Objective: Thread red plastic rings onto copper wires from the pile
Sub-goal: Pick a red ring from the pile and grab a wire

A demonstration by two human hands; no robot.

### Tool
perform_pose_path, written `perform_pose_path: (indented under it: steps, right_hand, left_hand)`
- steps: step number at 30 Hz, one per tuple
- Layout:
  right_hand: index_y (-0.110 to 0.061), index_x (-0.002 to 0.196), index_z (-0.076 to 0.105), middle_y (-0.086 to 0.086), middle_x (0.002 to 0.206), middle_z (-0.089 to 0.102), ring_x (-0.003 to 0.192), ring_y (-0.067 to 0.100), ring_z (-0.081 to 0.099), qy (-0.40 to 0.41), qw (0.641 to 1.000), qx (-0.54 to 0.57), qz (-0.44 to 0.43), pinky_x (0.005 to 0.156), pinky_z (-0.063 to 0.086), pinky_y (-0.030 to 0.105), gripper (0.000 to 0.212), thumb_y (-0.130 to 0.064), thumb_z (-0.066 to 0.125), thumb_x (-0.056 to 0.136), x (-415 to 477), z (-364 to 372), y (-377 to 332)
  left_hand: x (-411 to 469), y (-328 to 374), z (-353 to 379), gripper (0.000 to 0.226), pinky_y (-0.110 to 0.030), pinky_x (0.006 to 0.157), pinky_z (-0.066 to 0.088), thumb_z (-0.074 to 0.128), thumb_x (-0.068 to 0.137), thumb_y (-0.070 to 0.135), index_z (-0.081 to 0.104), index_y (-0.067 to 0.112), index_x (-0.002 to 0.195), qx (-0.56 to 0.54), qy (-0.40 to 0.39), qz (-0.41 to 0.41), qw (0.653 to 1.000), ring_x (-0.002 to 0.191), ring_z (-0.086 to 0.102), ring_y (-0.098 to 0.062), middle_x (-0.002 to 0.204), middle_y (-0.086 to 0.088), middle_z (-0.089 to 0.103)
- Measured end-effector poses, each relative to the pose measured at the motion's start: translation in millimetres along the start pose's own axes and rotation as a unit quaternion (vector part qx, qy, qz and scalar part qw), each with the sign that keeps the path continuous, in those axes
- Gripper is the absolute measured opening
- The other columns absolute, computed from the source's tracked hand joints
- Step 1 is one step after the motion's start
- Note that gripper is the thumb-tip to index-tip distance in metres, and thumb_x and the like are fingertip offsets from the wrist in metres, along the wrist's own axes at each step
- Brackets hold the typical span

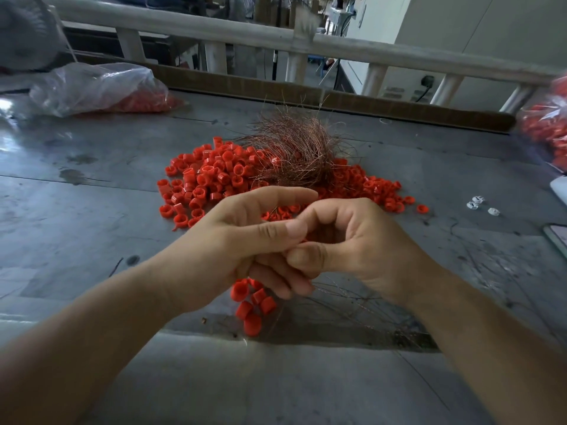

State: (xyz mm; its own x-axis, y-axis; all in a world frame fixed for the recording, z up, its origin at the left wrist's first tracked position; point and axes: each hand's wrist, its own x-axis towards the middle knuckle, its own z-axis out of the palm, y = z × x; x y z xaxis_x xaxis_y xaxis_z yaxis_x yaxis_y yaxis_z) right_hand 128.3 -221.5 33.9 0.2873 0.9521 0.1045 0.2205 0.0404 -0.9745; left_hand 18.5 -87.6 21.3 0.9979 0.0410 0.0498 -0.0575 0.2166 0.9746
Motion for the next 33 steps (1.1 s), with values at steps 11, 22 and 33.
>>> perform_pose_path:
  steps: [11, 22, 33]
  right_hand:
    - [-0.010, 0.079, 0.062, -0.001, 0.060, 0.066, 0.053, 0.010, 0.061, 0.036, 0.995, 0.070, 0.053, 0.050, 0.049, 0.019, 0.018, -0.020, 0.062, 0.064, 1, -5, -4]
    - [-0.013, 0.071, 0.069, 0.000, 0.052, 0.053, 0.038, 0.001, 0.037, 0.114, 0.993, 0.004, 0.020, 0.033, 0.027, 0.010, 0.016, -0.026, 0.064, 0.064, -4, -27, -13]
    - [-0.023, 0.079, 0.068, -0.018, 0.068, 0.055, 0.063, -0.006, 0.051, 0.023, 0.897, -0.424, 0.121, 0.053, 0.036, 0.003, 0.009, -0.026, 0.062, 0.084, 6, -15, 19]
  left_hand:
    - [6, 5, -5, 0.017, -0.016, 0.059, 0.054, 0.062, 0.063, 0.019, 0.074, 0.013, 0.074, -0.146, 0.101, 0.126, 0.976, 0.071, 0.070, -0.011, 0.079, -0.008, 0.073]
    - [5, 7, -6, 0.008, -0.014, 0.046, 0.050, 0.072, 0.048, 0.010, 0.067, 0.013, 0.055, -0.083, 0.156, 0.119, 0.977, 0.053, 0.065, -0.009, 0.065, -0.004, 0.068]
    - [12, -20, -18, 0.027, -0.007, 0.054, 0.044, 0.079, 0.064, 0.014, 0.063, 0.033, 0.054, 0.460, 0.217, 0.022, 0.861, 0.056, 0.061, 0.001, 0.063, 0.019, 0.066]
